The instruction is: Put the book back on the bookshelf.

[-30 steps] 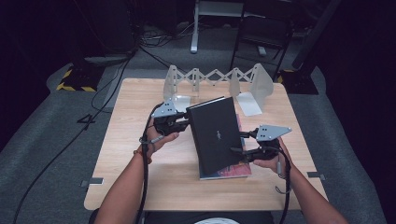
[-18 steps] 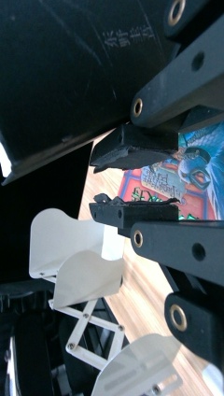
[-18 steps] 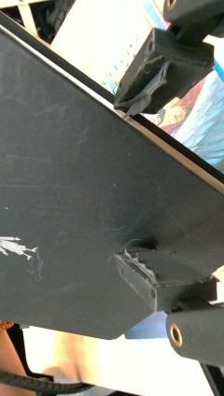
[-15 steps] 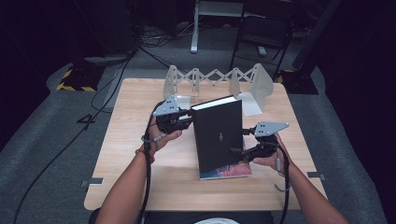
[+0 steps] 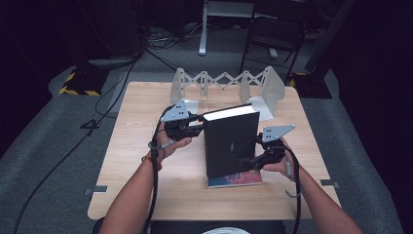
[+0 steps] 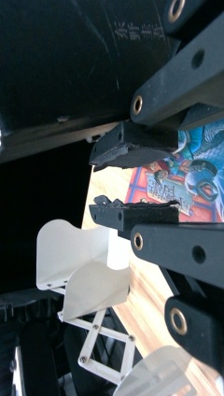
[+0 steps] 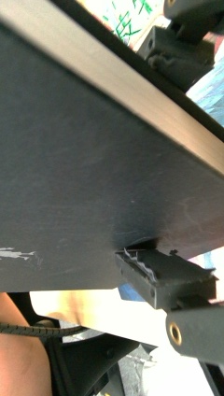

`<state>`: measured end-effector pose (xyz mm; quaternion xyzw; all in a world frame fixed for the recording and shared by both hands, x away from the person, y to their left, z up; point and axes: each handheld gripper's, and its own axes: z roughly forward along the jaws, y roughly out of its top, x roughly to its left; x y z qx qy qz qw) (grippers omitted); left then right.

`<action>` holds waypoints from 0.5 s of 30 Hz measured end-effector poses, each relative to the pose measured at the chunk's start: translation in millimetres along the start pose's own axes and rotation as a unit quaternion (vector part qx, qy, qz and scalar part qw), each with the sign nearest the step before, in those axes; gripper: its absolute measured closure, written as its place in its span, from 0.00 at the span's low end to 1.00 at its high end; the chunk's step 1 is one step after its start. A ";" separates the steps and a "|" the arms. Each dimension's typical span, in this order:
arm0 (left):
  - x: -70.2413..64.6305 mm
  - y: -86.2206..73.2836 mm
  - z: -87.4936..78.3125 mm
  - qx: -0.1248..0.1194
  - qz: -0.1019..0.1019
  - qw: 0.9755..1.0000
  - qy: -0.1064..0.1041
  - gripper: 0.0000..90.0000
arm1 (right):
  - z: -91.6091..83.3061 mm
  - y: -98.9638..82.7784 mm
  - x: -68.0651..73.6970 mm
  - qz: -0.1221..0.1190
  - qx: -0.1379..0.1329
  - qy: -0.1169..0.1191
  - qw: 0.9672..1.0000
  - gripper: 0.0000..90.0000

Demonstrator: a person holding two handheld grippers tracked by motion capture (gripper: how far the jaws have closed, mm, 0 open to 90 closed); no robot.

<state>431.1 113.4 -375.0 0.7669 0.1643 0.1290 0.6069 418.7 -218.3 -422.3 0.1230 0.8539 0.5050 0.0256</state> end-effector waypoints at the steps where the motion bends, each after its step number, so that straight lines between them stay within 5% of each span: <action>1: -0.8 0.2 -0.5 0.000 0.002 1.000 0.003 0.77 | -0.6 -1.5 -0.7 0.001 -0.006 0.004 1.000 0.28; 9: -1.3 -3.6 -12.3 0.008 -0.007 1.000 0.004 0.51 | -4.7 -4.6 2.3 -0.013 -0.011 0.011 1.000 0.33; 15: -7.2 -16.8 -28.0 0.038 0.008 0.999 0.004 0.44 | -5.1 -5.1 2.9 -0.014 -0.014 0.010 1.000 0.34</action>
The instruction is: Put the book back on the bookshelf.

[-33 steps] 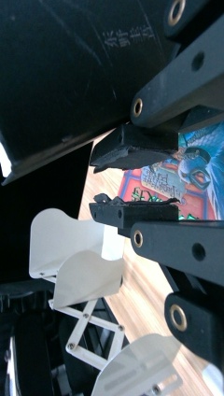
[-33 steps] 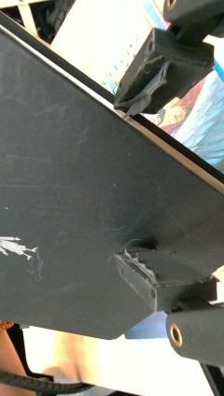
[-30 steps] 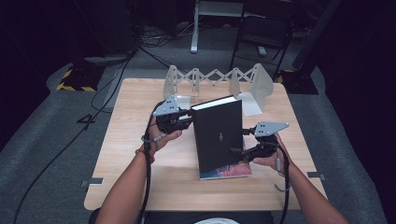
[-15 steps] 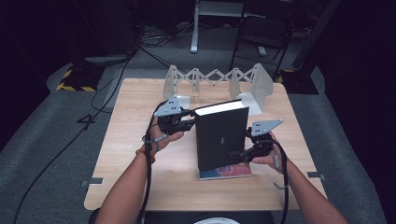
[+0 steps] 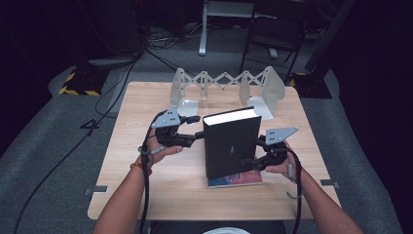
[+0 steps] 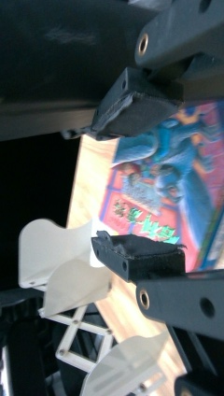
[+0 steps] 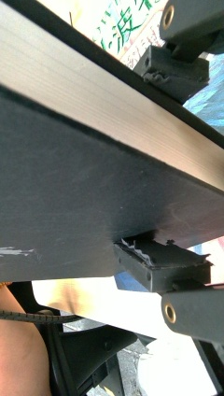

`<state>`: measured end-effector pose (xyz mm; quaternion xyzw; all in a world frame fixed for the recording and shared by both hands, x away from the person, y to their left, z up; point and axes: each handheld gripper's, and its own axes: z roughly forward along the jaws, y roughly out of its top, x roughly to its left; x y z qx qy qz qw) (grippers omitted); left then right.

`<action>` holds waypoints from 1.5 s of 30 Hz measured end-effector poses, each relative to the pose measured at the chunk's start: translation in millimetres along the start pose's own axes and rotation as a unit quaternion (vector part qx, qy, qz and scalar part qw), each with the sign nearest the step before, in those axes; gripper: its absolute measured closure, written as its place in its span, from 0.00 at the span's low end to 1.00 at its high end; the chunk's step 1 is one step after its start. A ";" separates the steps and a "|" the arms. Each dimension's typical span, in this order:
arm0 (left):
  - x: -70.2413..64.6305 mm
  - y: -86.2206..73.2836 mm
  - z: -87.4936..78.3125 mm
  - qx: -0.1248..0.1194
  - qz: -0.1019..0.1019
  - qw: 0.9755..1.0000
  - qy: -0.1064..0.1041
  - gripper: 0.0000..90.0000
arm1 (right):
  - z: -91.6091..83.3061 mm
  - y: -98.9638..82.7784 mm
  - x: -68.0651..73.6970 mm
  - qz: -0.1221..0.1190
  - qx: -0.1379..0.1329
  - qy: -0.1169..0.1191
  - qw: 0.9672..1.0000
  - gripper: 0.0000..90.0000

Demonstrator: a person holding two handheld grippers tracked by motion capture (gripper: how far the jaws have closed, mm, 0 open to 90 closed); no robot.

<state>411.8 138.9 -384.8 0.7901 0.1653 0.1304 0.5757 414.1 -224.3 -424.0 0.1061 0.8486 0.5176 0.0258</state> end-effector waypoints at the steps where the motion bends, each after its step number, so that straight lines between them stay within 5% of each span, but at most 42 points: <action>1: -0.9 -1.4 -1.6 0.001 0.000 1.000 0.000 0.43 | -0.1 0.0 0.1 0.000 0.000 0.000 1.000 0.34; 9: -23.4 -5.5 -6.0 0.011 0.002 0.999 -0.043 0.24 | -1.3 -0.1 1.4 0.007 0.000 0.000 1.000 0.37; 13: -38.7 -3.3 9.6 0.032 0.011 0.999 -0.036 0.21 | 0.3 0.6 1.2 0.010 -0.003 -0.001 1.000 0.37; 17: -38.2 -1.7 24.0 0.037 -0.011 0.999 -0.024 0.21 | 1.4 1.2 2.3 0.008 -0.004 -0.003 1.000 0.37; 29: -39.3 15.6 37.8 0.003 -0.014 1.000 -0.024 0.35 | 1.7 1.3 1.1 0.016 -0.004 -0.002 1.000 0.37; 40: -37.5 27.5 37.7 -0.029 -0.018 0.997 -0.066 0.45 | -2.3 2.6 3.1 0.009 -0.001 -0.005 1.000 0.44; 45: -38.9 28.2 35.6 -0.028 -0.005 0.997 -0.075 0.49 | -4.0 2.3 3.1 0.006 -0.005 0.001 1.000 0.48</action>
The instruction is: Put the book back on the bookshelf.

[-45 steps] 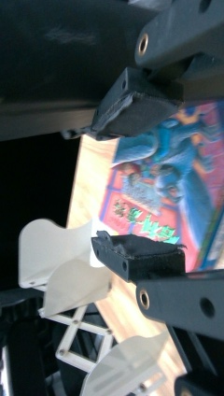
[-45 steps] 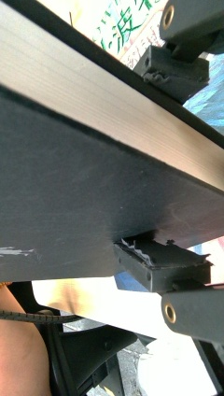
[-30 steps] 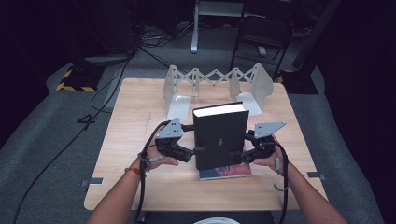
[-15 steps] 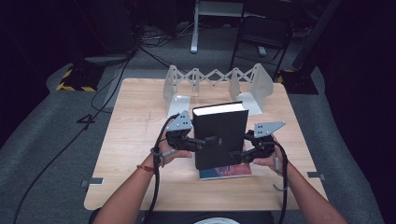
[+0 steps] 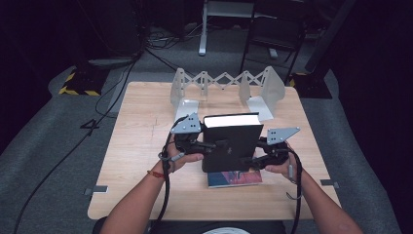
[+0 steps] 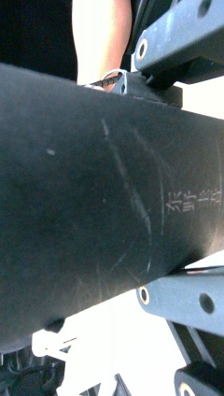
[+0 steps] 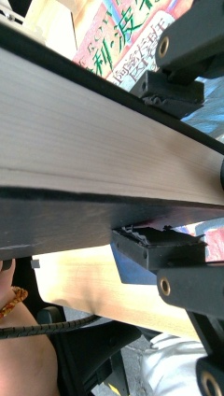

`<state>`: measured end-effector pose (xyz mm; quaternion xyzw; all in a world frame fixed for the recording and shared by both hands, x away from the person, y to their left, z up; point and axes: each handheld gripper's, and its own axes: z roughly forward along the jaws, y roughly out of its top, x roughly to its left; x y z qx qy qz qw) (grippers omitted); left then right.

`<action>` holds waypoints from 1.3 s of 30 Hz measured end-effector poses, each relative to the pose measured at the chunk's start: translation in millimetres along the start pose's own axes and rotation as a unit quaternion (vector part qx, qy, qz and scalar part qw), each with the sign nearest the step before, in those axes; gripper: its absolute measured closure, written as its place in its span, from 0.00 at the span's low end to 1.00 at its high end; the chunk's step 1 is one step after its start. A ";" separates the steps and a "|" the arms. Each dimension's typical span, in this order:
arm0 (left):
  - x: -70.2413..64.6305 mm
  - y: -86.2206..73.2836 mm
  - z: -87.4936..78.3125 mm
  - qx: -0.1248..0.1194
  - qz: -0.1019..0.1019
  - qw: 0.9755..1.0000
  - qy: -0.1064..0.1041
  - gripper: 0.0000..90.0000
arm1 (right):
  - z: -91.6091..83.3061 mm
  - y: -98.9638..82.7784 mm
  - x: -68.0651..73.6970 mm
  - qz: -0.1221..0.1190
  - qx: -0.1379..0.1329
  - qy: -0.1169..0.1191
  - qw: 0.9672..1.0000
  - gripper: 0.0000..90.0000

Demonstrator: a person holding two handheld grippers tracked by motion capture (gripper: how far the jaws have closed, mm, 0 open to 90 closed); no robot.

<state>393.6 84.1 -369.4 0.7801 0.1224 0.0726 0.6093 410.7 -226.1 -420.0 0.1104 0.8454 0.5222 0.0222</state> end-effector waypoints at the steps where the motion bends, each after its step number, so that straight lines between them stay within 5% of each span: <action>1: 0.0 -0.3 -0.5 -0.001 0.003 1.000 -0.002 0.49 | -0.1 -0.1 -0.4 0.000 -0.001 0.002 1.000 0.48; 23: -4.0 -1.6 -0.8 -0.028 0.016 0.999 0.009 0.55 | -4.2 3.8 -1.8 0.038 -0.024 -0.040 0.998 0.35; 32: -8.1 -2.7 -1.0 -0.034 0.008 0.999 0.023 0.56 | -40.1 -11.2 -10.8 0.072 -0.024 -0.076 0.994 0.32; 36: -12.9 -1.6 0.0 -0.042 0.009 0.998 0.037 0.57 | -63.4 -31.4 -18.6 0.097 0.007 -0.133 0.986 0.31; 37: -15.1 -0.1 0.2 -0.049 0.006 0.998 0.043 0.58 | -71.0 -41.1 -22.5 0.097 0.036 -0.175 0.979 0.31; 38: -15.1 -0.1 0.2 -0.049 0.006 0.998 0.043 0.58 | -71.0 -41.1 -22.5 0.097 0.036 -0.175 0.979 0.31; 39: -15.9 2.1 0.5 -0.054 0.004 0.997 0.048 0.58 | -78.3 -53.2 -27.2 0.098 0.062 -0.212 0.970 0.31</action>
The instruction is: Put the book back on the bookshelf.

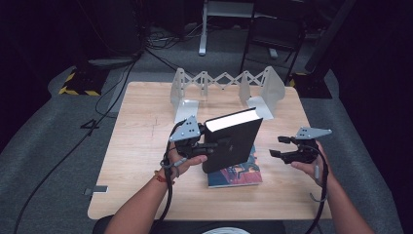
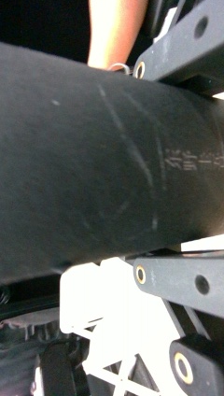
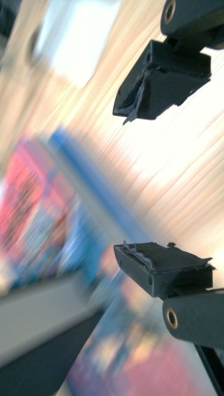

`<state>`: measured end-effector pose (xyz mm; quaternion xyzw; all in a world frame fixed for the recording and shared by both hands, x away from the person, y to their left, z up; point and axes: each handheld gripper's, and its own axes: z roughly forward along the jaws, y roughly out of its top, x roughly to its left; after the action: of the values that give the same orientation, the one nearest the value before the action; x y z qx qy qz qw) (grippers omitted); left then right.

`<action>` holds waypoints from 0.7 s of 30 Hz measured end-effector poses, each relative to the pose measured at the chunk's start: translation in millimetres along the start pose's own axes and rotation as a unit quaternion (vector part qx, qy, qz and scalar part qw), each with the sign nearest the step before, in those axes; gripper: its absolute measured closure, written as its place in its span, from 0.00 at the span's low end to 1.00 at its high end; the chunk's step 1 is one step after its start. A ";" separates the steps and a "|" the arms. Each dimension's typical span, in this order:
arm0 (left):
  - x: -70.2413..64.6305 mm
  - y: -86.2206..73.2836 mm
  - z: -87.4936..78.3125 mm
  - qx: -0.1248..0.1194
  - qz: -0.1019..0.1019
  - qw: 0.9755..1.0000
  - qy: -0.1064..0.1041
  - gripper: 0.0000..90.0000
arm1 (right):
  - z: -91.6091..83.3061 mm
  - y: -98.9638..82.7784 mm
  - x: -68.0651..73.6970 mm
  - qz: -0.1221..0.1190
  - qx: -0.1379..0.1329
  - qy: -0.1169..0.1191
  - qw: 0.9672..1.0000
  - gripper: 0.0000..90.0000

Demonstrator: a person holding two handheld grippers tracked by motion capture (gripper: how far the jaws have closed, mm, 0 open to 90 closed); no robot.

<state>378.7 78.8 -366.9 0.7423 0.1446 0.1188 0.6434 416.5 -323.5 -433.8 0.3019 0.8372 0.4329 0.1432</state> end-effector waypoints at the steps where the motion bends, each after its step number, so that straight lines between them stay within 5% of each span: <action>1: 0.0 0.0 0.0 0.000 0.000 1.000 0.000 0.58 | 0.0 0.0 0.0 0.000 0.000 0.000 1.000 0.31; 5: -1.2 2.4 0.1 0.001 0.002 1.000 0.005 0.59 | -2.1 -25.6 -23.9 0.043 0.026 -0.033 0.998 0.27; 8: -1.3 3.0 0.4 0.002 -0.001 1.000 0.006 0.59 | -1.8 -35.7 -30.2 0.060 0.031 -0.031 0.997 0.24; 13: -1.0 7.4 2.6 0.003 0.001 1.000 0.014 0.59 | 1.2 -47.6 -36.4 0.068 0.048 -0.046 0.995 0.25; 21: -0.8 15.3 5.5 0.009 0.012 1.000 0.023 0.59 | 8.3 -50.9 -35.0 0.069 0.062 -0.038 0.995 0.25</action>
<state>380.9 71.4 -352.5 0.7468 0.1520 0.1422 0.6316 428.5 -362.8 -480.7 0.3838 0.8334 0.3772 0.1256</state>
